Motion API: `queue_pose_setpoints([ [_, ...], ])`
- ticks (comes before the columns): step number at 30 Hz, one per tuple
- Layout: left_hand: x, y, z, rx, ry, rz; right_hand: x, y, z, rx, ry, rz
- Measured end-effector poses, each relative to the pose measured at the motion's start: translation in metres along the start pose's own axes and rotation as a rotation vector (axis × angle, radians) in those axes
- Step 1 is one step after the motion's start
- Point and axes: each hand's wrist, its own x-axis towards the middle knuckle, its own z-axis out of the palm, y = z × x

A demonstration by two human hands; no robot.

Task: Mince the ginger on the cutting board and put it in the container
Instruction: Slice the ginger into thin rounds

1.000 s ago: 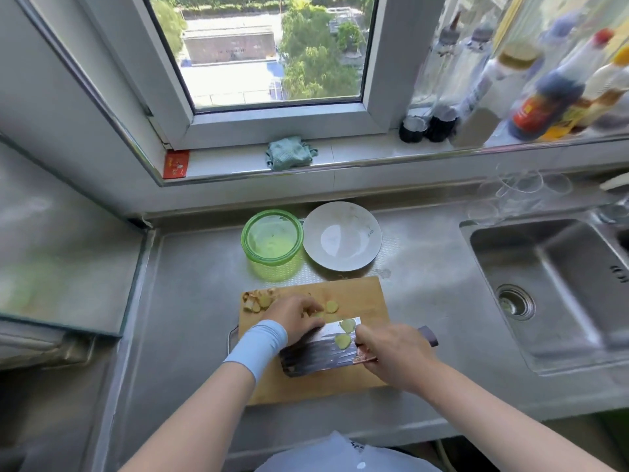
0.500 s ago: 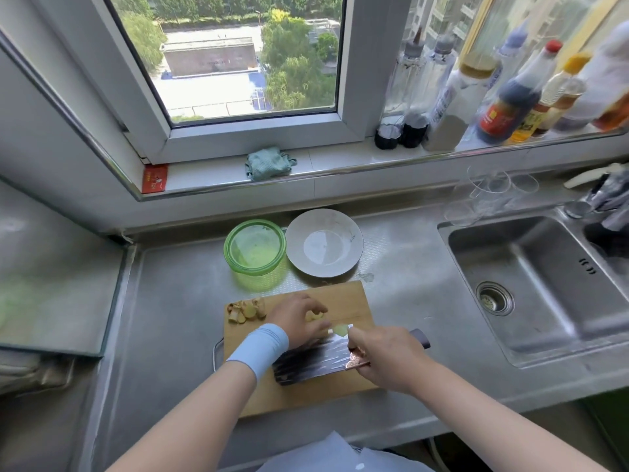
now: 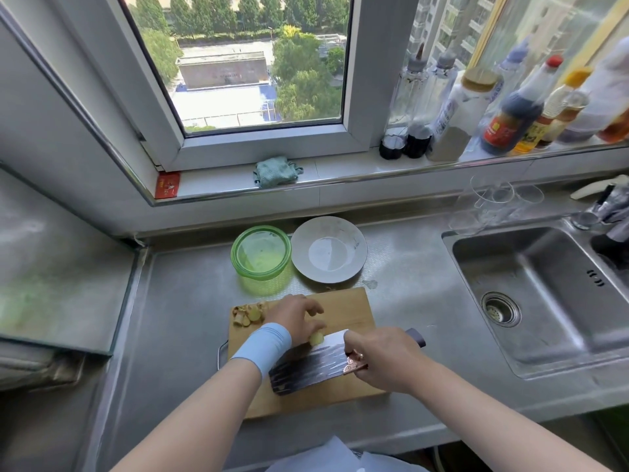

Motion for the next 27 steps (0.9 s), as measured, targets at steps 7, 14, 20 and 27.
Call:
queue_pose_setpoints([
  [7, -0.011, -0.021, -0.004, -0.062, -0.072, -0.07, -0.006, 0.01, 0.0, 0.039, 0.05, -0.041],
  [14, -0.029, -0.038, -0.011, -0.282, 0.099, -0.212, -0.015, 0.02, -0.005, 0.351, -0.081, 0.196],
  [20, -0.068, -0.047, 0.009, -0.306, 0.286, -0.41, -0.026, 0.028, 0.009, 0.908, -0.232, 0.472],
  [27, -0.094, -0.038, 0.053, -0.125, 0.195, -0.356, -0.027, 0.023, 0.032, 0.882, -0.338, 0.431],
])
